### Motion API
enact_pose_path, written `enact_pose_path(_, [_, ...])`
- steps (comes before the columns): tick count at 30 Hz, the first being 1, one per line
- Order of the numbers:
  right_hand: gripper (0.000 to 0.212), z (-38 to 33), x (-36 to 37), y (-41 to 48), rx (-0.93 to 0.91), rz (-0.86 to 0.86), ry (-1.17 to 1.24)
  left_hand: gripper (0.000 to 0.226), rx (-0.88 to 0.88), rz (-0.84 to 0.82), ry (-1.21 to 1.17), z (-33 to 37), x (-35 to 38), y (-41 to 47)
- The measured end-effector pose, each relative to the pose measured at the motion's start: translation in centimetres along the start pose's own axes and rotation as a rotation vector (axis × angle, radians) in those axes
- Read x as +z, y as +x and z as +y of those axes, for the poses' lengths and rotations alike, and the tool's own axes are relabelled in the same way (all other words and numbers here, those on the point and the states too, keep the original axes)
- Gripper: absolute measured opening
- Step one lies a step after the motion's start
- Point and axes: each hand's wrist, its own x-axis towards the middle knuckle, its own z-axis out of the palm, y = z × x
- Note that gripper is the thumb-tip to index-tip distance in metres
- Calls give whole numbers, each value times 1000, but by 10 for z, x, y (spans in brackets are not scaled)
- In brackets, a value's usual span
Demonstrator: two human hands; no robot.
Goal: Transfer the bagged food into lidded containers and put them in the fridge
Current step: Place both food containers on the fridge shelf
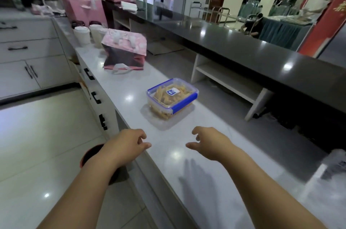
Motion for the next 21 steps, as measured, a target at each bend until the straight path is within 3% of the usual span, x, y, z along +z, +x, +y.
enact_pose_path(4, [51, -23, -3, 59, 106, 34, 117, 32, -1, -17, 24, -22, -18, 47])
enact_pose_path(9, [39, -53, 0, 124, 220, 148, 445, 33, 42, -73, 52, -55, -42, 116])
enact_pose_path(16, [26, -71, 8, 176, 487, 222, 1070, 33, 140, -153, 118, -71, -73, 193])
enact_pose_path(21, [28, -63, 14, 173, 614, 269, 1187, 35, 232, -220, 147, -67, -70, 219])
